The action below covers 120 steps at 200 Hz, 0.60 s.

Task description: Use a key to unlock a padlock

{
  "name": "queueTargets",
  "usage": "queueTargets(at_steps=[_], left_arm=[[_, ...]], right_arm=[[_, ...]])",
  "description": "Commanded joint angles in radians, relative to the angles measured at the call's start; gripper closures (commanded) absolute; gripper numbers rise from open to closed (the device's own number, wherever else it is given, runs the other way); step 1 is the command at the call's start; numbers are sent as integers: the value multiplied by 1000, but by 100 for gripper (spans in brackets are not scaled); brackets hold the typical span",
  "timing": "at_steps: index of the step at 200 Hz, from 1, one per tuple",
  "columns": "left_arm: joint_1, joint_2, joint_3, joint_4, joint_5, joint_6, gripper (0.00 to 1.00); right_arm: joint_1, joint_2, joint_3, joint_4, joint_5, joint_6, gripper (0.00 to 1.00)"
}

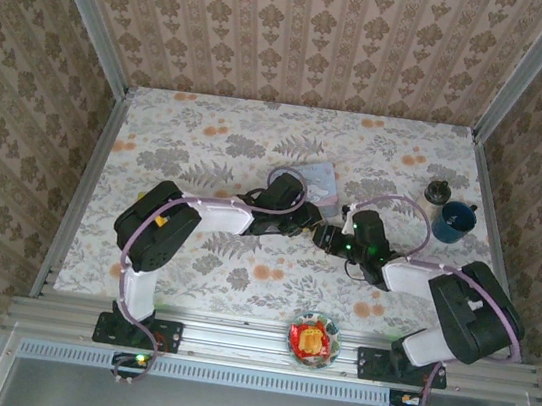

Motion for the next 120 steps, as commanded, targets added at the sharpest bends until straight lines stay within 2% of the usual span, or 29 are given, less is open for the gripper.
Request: queueTargets(at_steps=[1, 56, 89, 120], left_arm=[[-9, 19, -49, -160, 153, -82, 100], [13, 18, -40, -205, 142, -49, 100], [14, 16, -41, -207, 147, -47, 100], [12, 17, -46, -210, 152, -45, 100]], right_arm=[[-7, -95, -17, -6, 53, 3, 60], [-7, -309, -99, -147, 93, 17, 56], [-7, -402, -157, -159, 101, 56, 61], [-2, -408, -176, -129, 86, 76, 63]])
